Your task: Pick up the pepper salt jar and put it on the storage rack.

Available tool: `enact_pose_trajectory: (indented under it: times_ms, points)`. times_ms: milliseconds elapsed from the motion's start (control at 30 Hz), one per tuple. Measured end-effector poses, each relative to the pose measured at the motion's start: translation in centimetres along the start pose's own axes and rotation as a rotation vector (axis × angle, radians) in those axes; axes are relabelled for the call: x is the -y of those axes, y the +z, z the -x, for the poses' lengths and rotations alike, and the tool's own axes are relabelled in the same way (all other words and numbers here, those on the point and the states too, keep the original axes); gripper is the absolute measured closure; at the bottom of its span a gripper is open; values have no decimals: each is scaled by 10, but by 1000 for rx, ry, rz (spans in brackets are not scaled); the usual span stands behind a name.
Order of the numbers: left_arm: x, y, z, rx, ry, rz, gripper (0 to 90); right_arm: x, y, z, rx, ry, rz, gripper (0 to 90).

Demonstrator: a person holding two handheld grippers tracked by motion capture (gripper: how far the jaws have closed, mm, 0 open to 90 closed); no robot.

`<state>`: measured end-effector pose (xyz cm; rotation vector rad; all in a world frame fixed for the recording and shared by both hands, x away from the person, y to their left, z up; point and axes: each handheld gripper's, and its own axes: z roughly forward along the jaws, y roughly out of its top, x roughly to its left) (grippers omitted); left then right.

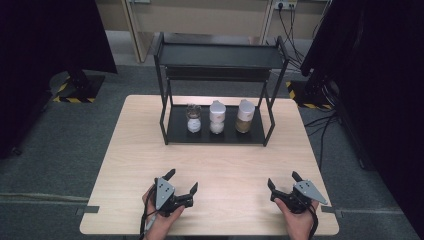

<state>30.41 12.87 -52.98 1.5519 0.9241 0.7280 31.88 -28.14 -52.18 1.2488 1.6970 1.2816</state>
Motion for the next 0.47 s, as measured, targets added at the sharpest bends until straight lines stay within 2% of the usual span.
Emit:
enact_pose_trajectory:
  times_ms: [467]
  points:
    - [0, 0, -1, 3, -4, -5, 72, 0, -1, 1, -5, 4, 11, 29]
